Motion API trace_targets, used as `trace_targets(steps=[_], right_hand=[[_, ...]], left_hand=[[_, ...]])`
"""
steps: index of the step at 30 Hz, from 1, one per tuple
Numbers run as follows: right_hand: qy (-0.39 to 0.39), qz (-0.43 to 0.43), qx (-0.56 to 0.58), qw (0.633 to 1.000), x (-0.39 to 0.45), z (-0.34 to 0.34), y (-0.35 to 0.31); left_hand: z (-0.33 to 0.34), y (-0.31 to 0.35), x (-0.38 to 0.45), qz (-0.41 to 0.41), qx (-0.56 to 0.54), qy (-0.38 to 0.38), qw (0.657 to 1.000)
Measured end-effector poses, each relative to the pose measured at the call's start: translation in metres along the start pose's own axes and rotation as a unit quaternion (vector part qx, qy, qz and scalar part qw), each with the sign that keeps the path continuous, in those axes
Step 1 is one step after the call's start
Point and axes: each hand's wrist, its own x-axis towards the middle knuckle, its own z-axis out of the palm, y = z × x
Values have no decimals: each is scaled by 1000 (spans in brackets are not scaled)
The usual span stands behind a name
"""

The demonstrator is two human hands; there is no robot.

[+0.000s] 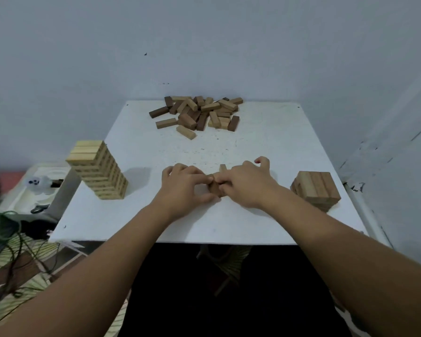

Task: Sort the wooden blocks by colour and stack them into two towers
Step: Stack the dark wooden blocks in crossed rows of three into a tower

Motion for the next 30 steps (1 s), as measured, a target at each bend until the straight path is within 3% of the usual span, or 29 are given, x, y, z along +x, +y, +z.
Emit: trace_targets(steps=[5,11,15,18,30], right_hand=[[21,11,62,998,-11,14,-10],[99,57,199,973,-21,34,-2],[144,86,182,969,-24,49,4],[162,101,233,954,-25,61,3],[224,100,268,932,-31,69,-2]], left_hand=[[5,-11,-20,-5,-55,9,998],[17,-10,-28,-17,-121,42,992],[21,-9,-31,-21,-135,60,989],[24,-10,-33,-15,-140,69,988],[19,-1,-34,-53,-153,52,985]])
